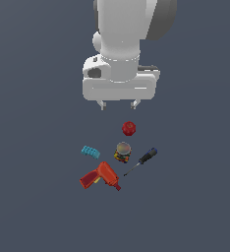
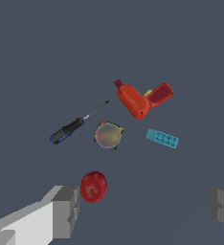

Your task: Pick up a designated object from a clutter of objects.

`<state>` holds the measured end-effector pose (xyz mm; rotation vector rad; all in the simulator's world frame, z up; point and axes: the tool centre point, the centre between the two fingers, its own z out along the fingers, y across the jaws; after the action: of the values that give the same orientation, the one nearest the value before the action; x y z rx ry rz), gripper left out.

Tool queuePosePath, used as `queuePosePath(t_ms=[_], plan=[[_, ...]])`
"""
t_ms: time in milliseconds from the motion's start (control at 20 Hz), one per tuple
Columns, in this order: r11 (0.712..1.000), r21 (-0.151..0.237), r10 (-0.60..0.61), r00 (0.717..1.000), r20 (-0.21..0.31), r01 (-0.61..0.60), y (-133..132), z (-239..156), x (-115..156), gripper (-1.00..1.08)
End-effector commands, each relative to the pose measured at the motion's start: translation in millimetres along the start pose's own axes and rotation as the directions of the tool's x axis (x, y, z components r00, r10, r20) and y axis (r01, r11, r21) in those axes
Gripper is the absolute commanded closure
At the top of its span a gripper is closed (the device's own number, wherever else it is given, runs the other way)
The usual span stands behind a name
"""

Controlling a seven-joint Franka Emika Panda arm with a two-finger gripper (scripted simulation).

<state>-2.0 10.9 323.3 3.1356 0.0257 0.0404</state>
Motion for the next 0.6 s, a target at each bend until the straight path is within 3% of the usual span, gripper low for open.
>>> queuePosePath(t_ms=[0,550], plan=[[1.000,0.000,0.000,1.000,0.000,0.000,0.0,0.0,0.0,-0.92],[0.997,0.035,0.064,0.998,-0.010,-0.064,9.2,1.7,3.4,-0.92]])
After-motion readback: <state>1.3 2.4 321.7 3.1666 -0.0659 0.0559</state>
